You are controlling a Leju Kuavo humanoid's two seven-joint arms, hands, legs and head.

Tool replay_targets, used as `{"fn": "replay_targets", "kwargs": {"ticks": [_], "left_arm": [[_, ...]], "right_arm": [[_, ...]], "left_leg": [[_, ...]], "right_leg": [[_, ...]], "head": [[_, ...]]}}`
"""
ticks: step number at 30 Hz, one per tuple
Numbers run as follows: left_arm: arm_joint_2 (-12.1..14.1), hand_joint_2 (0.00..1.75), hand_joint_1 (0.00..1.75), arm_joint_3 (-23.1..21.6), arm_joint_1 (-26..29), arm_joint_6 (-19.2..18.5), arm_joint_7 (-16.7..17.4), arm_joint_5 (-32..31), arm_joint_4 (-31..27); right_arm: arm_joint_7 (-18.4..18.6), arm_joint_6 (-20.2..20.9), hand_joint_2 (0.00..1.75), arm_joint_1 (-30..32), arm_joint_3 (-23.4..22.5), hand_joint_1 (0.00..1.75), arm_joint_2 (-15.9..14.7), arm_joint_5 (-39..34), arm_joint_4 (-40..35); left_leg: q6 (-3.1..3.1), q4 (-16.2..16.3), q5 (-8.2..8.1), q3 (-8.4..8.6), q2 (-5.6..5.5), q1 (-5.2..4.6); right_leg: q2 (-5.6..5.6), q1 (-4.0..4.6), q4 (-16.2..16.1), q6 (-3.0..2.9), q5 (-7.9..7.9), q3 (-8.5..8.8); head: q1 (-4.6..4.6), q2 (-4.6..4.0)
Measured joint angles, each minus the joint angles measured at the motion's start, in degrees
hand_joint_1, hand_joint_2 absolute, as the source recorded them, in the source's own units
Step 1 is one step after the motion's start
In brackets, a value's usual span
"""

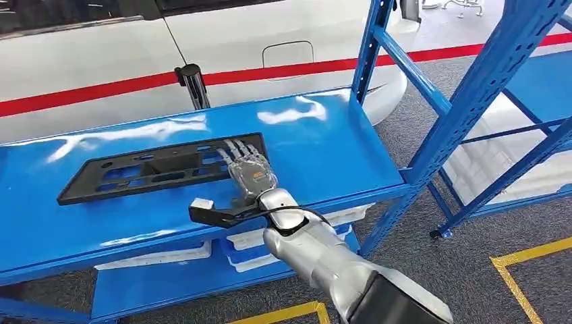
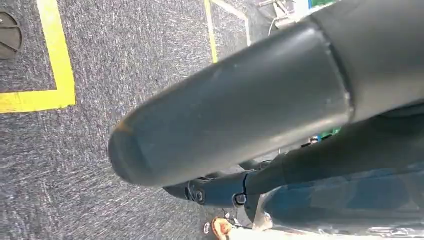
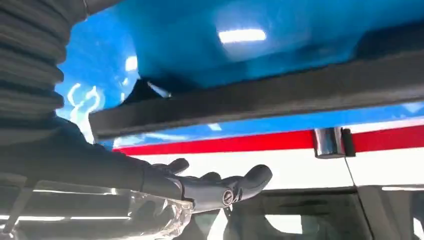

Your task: Take the parts from the cabinet and place them on the table.

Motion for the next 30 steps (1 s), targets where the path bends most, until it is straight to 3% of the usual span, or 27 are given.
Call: {"fn": "replay_targets", "kwargs": {"ticks": [3, 4, 5, 6, 14, 19, 20, 30], "left_arm": [[0.0, 0.0, 0.0, 0.0, 0.0, -0.3, -0.1, -0.5, 0.0], [0.0, 0.0, 0.0, 0.0, 0.0, -0.4, -0.2, -0.6, 0.0], [0.0, 0.0, 0.0, 0.0, 0.0, -0.5, -0.4, -0.8, 0.0], [0.0, 0.0, 0.0, 0.0, 0.0, -0.5, -0.5, -1.0, 0.0], [0.0, 0.0, 0.0, -0.2, -0.1, -0.6, -0.9, -1.3, 0.0], [0.0, 0.0, 0.0, -0.6, -0.1, -0.6, -0.9, -1.3, 0.0], [0.0, 0.0, 0.0, -0.6, -0.1, -0.6, -0.9, -1.3, 0.0], [0.0, 0.0, 0.0, -0.6, -0.2, -0.4, -0.6, -2.3, 0.0]], "right_arm": [[0.0, 1.9, 1.75, -0.3, -1.9, 0.03, 0.1, 3.4, -1.0], [0.0, 2.5, 1.75, -0.4, -2.3, 1.17, 0.1, 3.8, -1.3], [0.0, 3.1, 1.75, -0.4, -2.6, 1.62, 0.1, 4.1, -1.5], [0.0, 3.5, 1.75, -0.4, -2.8, 1.69, 0.1, 4.3, -1.7], [-0.5, 4.1, 1.75, 0.4, -4.0, 1.66, 0.1, 5.0, -1.8], [-0.6, 4.1, 1.75, 0.4, -4.1, 1.73, 0.1, 5.5, -1.8], [-0.6, 4.1, 1.75, 0.4, -4.1, 1.66, 0.1, 5.8, -1.8], [0.6, 3.6, 1.75, 0.6, -4.7, 1.73, 0.1, 12.6, -1.8]], "left_leg": [[0.0, 0.0, -0.02, -0.01, 0.0, 0.0], [0.0, 0.0, -0.03, -0.02, -0.01, 0.0], [0.0, 0.0, -0.03, -0.02, -0.01, 0.0], [0.0, 0.0, -0.03, -0.03, -0.01, 0.0], [0.0, 0.0, -0.03, -0.02, -0.01, -0.01], [0.0, 0.0, -0.03, -0.01, -0.01, 0.0], [0.0, 0.0, -0.03, -0.01, -0.01, 0.0], [0.0, 0.0, -0.03, 0.05, -0.01, -0.02]], "right_leg": [[0.0, 0.0, 0.0, 0.0, -0.01, -0.01], [-0.01, 0.0, 0.0, 0.0, -0.02, -0.01], [-0.01, 0.0, 0.0, 0.01, -0.02, -0.01], [-0.01, 0.0, 0.0, 0.01, -0.02, -0.01], [0.0, 0.0, 0.0, 0.01, -0.02, -0.01], [-0.01, 0.0, 0.0, 0.01, -0.02, -0.01], [-0.01, 0.0, 0.0, 0.01, -0.02, -0.01], [-0.01, -0.01, 0.0, 0.01, -0.03, 0.06]], "head": [[-0.02, 0.0], [-0.02, 0.0], [0.0, 0.0], [-0.02, 0.0], [-0.02, 0.0], [0.0, 0.0], [-0.02, 0.0], [-0.02, 0.0]]}}
